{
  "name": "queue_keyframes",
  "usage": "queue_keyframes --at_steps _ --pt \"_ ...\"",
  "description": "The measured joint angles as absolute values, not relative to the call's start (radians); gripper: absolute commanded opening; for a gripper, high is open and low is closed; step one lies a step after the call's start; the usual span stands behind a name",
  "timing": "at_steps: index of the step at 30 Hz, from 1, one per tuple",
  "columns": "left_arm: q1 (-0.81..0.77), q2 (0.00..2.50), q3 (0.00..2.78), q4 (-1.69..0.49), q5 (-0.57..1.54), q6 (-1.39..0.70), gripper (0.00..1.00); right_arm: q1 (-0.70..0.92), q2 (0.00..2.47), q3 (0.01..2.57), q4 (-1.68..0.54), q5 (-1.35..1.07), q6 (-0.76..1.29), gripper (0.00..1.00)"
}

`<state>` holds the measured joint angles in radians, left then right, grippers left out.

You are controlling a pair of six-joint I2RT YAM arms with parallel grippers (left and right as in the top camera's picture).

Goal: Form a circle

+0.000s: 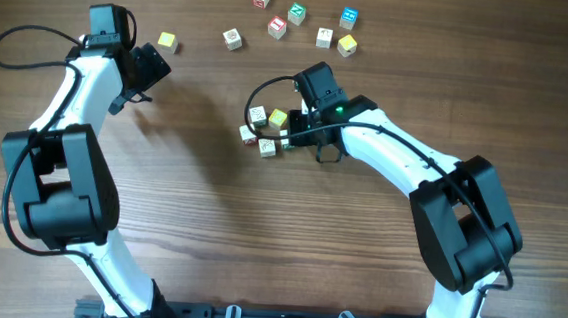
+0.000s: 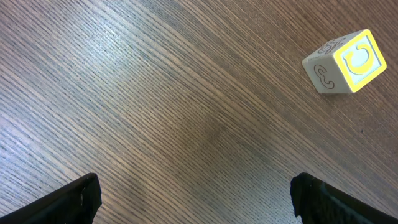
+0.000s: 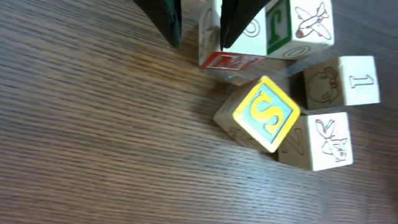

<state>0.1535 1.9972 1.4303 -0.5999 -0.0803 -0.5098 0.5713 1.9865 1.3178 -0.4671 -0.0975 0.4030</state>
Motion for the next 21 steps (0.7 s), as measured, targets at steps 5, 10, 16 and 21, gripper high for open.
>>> queue_keyframes --at_steps 5,10,16,21 --pt "0.154 1.997 1.43 -0.6 -0.08 -0.51 1.0 0.571 1.987 1.318 -0.466 -0.105 0.4 0.22" --pt "0.154 1.997 1.43 -0.6 -0.08 -0.51 1.0 0.571 1.987 1.318 -0.466 -0.059 0.4 0.23" --pt "0.154 1.997 1.431 -0.6 -0.08 -0.51 1.0 0.571 1.987 1.318 -0.476 -0.042 0.404 0.23" --pt "0.154 1.997 1.43 -0.6 -0.08 -0.51 1.0 0.571 1.987 1.318 -0.478 -0.096 0.405 0.23"
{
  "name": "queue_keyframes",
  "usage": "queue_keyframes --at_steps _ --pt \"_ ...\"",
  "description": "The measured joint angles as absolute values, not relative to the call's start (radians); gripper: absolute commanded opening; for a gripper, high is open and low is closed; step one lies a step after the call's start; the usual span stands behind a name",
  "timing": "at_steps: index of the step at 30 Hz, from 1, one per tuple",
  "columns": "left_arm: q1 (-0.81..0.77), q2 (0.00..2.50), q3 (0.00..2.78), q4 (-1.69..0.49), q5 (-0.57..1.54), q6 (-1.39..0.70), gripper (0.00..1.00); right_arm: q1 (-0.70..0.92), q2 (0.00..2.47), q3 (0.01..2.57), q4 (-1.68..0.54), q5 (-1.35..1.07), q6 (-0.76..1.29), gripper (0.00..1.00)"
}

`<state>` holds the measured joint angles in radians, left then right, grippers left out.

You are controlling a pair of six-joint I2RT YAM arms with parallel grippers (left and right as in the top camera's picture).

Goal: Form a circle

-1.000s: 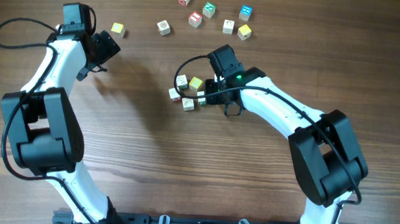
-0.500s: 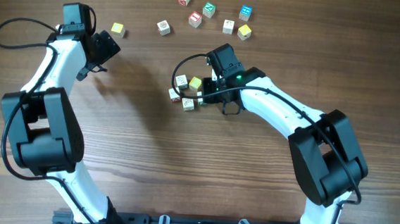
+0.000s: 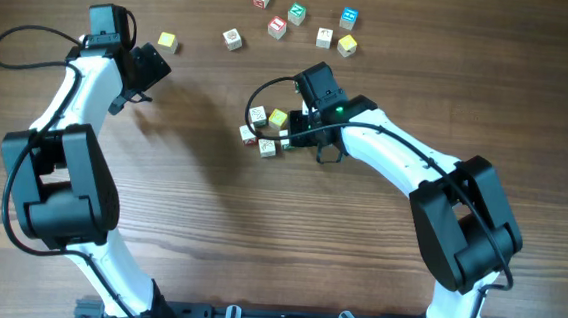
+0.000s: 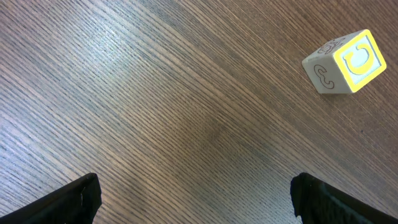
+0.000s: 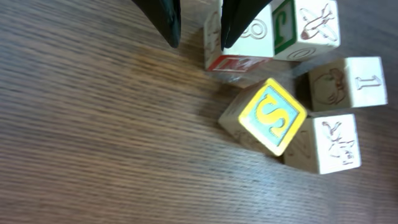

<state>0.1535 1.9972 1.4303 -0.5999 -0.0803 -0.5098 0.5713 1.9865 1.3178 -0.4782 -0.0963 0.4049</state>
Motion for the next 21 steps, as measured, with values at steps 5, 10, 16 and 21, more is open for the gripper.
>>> queue_keyframes --at_steps 5,10,16,21 --pt "0.154 1.997 1.43 -0.6 -0.08 -0.51 1.0 0.571 1.987 1.318 -0.478 -0.122 0.405 0.23" --pt "0.154 1.997 1.43 -0.6 -0.08 -0.51 1.0 0.572 1.987 1.318 -0.47 -0.079 0.406 0.22" --pt "0.154 1.997 1.43 -0.6 -0.08 -0.51 1.0 0.571 1.987 1.318 -0.444 -0.009 0.411 0.04" --pt "0.154 1.997 1.43 -0.6 -0.08 -0.51 1.0 0.571 1.987 1.317 -0.485 -0.004 0.419 0.04"
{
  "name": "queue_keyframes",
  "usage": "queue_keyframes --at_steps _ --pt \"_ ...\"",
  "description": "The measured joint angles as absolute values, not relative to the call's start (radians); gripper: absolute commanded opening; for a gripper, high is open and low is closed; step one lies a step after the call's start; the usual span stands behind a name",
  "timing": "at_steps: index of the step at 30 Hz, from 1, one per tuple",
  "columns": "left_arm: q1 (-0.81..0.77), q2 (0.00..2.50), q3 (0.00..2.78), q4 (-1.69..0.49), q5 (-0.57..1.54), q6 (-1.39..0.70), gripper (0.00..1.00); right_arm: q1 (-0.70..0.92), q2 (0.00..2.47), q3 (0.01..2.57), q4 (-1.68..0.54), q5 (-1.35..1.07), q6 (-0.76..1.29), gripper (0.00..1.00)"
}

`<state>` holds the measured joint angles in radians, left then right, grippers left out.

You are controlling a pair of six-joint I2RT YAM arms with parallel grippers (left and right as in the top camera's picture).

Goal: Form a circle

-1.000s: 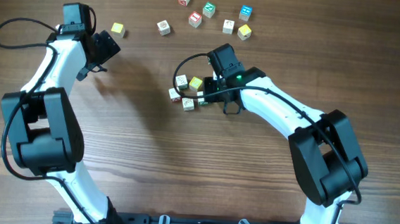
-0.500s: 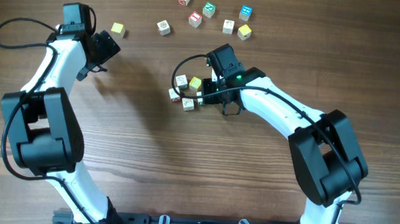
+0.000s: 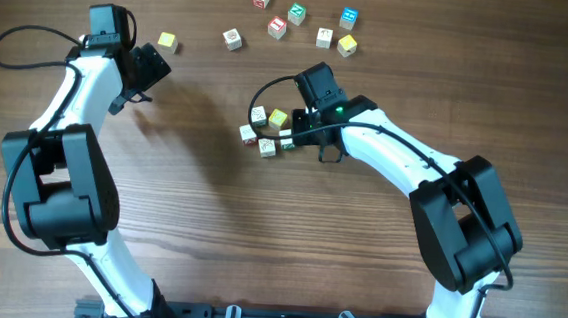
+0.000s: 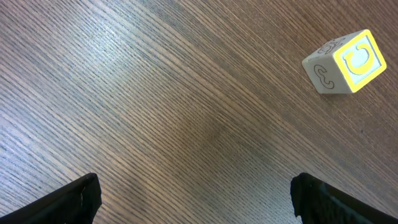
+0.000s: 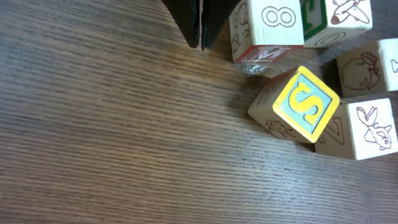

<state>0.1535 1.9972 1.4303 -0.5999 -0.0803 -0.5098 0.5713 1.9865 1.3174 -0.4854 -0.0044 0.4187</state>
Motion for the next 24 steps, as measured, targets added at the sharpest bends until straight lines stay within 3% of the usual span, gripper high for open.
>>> queue_keyframes --at_steps 24 --pt "0.154 1.997 1.431 -0.6 -0.08 -0.51 1.0 0.572 1.987 1.317 -0.469 -0.097 0.419 0.04"
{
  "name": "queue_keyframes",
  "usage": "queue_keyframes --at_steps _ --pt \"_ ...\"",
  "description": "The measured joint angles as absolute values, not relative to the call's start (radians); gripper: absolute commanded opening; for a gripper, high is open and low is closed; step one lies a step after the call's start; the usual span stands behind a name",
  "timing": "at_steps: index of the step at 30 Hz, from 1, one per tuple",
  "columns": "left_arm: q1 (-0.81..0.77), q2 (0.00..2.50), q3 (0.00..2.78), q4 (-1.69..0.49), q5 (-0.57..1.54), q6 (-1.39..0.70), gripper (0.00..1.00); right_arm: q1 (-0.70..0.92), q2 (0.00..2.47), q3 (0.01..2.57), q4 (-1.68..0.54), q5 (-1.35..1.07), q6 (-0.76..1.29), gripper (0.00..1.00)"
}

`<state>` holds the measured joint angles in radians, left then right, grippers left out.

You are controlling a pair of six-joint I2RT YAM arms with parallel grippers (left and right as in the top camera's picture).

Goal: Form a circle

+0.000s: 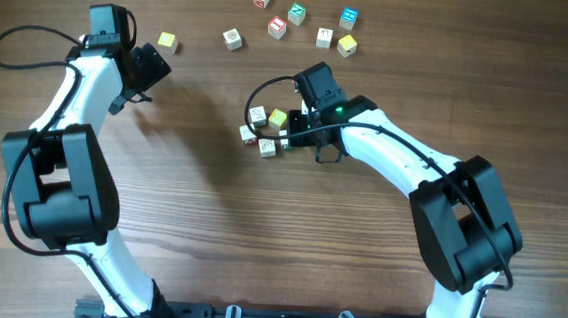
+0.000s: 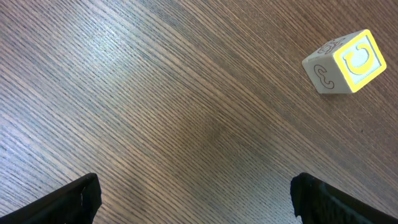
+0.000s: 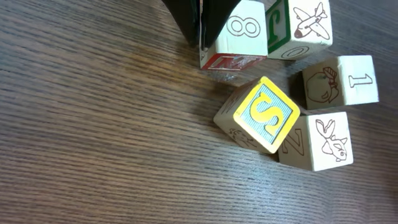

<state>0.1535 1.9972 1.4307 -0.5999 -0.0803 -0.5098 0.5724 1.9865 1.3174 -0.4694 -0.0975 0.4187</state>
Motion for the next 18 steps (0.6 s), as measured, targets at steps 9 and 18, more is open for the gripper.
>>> queue_keyframes --at_steps 9,18 --pt "0.154 1.997 1.43 -0.6 -0.08 -0.51 1.0 0.572 1.987 1.317 -0.454 -0.115 0.419 0.04" --pt "0.154 1.997 1.43 -0.6 -0.08 -0.51 1.0 0.572 1.987 1.317 -0.459 -0.066 0.419 0.04"
